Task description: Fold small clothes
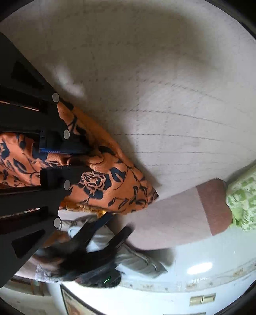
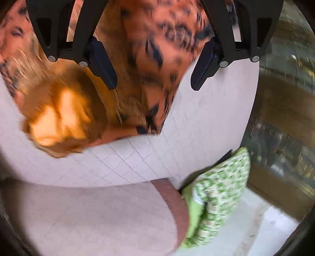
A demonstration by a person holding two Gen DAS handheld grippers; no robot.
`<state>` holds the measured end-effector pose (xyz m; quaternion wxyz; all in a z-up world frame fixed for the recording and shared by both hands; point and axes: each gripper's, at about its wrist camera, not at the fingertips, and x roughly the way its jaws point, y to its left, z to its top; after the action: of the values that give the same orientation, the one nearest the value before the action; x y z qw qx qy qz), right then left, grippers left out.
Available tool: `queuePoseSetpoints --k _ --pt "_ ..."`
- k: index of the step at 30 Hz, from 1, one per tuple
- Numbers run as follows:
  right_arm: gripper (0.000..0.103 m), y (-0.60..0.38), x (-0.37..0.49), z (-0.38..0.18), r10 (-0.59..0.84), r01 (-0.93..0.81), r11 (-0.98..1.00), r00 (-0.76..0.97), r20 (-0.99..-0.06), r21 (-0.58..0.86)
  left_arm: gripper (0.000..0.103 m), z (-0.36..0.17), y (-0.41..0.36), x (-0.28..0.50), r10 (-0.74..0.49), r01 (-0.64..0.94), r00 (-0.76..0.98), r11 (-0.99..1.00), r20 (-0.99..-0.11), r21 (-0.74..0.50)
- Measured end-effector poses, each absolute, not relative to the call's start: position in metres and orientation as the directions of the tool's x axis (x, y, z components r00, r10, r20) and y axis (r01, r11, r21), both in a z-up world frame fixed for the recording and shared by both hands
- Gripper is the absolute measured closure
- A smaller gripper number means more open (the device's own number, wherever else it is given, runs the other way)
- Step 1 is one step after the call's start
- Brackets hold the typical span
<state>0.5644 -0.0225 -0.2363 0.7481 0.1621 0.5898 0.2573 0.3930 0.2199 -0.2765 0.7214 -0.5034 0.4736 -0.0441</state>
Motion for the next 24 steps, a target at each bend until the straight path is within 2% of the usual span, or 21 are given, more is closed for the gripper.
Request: queuePoseSetpoints --k 1,2,3,7,9,11,13,15,17,19,21,24 --pt "0.043 -0.016 0.572 -0.242 0.578 -0.184 0.813 0.156 -0.801 0.552 0.097 -0.269 0.227 0.388 -0.559 -0.381 0.569 0.472 -0.604 -0.795" --pt "0.064 -0.007 0.578 -0.247 0.568 -0.189 0.82 0.141 -0.811 0.541 0.097 -0.263 0.231 0.385 -0.561 -0.358 0.588 0.465 -0.583 -0.81" --pt "0.098 0.001 0.581 -0.251 0.537 -0.204 0.837 0.124 -0.834 0.509 0.097 -0.254 0.238 0.381 -0.558 -0.334 0.608 0.466 -0.565 -0.82" --pt "0.099 0.003 0.574 -0.229 0.572 -0.247 0.814 0.181 -0.8 0.526 0.097 -0.255 0.259 0.384 -0.567 -0.328 0.631 0.424 -0.53 -0.844" --pt "0.099 0.005 0.578 -0.236 0.552 -0.228 0.829 0.192 -0.812 0.51 0.097 -0.267 0.268 0.394 -0.545 -0.377 0.619 0.425 -0.565 -0.823" --pt "0.095 0.01 0.583 -0.251 0.495 -0.217 0.864 0.208 -0.843 0.454 0.095 -0.281 0.269 0.402 -0.512 -0.424 0.588 0.465 -0.627 -0.777" --pt "0.082 0.014 0.584 -0.268 0.432 -0.22 0.895 0.216 -0.876 0.387 0.094 -0.293 0.261 0.409 -0.504 -0.462 0.511 0.522 -0.697 -0.717" --pt "0.079 -0.001 0.574 -0.27 0.485 -0.169 0.872 0.17 -0.858 0.459 0.09 -0.279 0.259 0.397 -0.536 -0.419 0.517 0.522 -0.668 -0.743" --pt "0.06 -0.022 0.543 -0.246 0.599 -0.189 0.8 0.188 -0.778 0.57 0.079 -0.25 0.254 0.379 -0.497 -0.353 0.533 0.606 -0.685 -0.713" --pt "0.025 -0.049 0.492 -0.218 0.643 -0.209 0.766 0.228 -0.731 0.608 0.072 -0.219 0.247 0.347 -0.428 -0.314 0.56 0.683 -0.709 -0.66" --pt "0.019 -0.083 0.423 -0.196 0.68 -0.247 0.733 0.272 -0.681 0.634 0.071 -0.201 0.233 0.322 -0.412 -0.287 0.562 0.715 -0.717 -0.637" --pt "0.02 -0.126 0.327 -0.203 0.69 -0.198 0.723 0.248 -0.68 0.662 0.07 -0.18 0.205 0.271 -0.404 -0.242 0.534 0.768 -0.742 -0.592"
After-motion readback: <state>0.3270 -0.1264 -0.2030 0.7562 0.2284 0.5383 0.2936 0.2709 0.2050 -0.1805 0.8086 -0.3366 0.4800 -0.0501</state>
